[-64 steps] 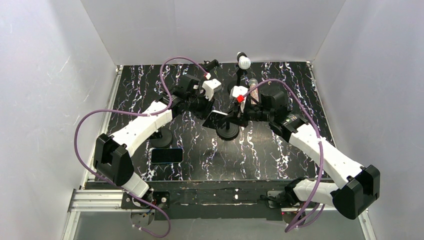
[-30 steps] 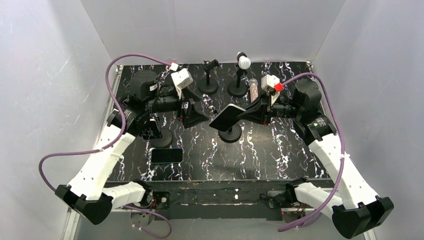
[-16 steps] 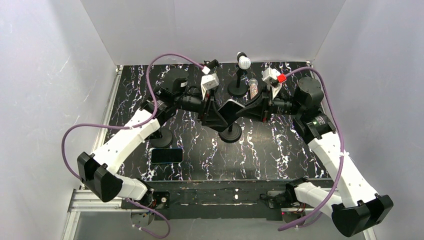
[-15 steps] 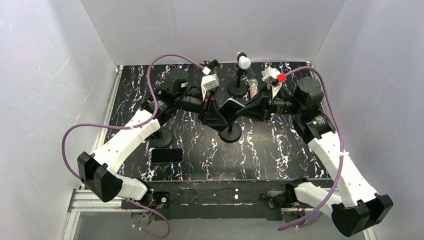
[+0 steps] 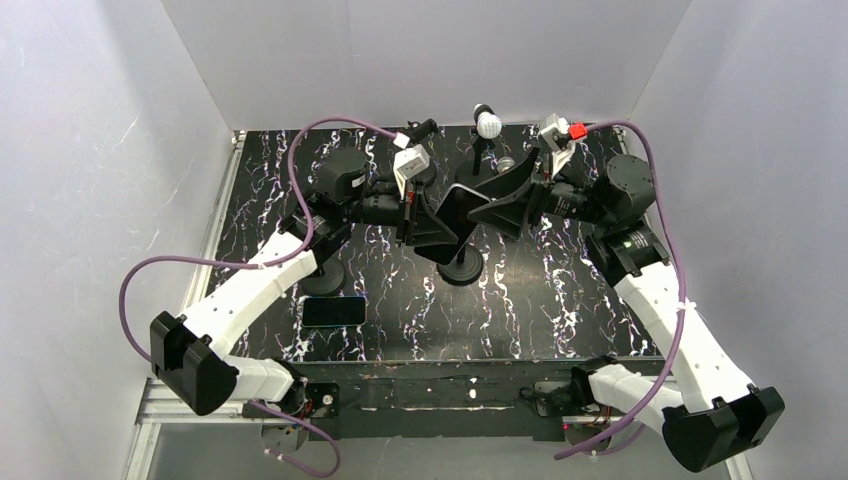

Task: Place the phone on the phone stand
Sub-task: Adjust the phone.

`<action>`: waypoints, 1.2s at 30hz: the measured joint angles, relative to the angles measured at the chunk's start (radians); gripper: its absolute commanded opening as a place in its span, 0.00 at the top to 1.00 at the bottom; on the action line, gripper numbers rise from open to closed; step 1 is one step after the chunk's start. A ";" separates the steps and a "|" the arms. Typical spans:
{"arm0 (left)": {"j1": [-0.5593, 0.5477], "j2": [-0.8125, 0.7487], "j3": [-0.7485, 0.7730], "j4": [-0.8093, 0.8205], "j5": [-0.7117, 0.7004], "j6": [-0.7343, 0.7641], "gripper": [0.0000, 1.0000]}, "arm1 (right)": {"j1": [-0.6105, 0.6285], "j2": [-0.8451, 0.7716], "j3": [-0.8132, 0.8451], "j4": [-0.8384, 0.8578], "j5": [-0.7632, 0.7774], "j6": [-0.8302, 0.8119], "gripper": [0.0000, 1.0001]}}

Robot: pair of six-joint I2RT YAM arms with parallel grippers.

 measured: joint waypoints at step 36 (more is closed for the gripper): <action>0.159 -0.028 0.017 -0.101 -0.161 0.031 0.15 | -0.034 -0.095 -0.072 -0.008 0.109 -0.015 0.99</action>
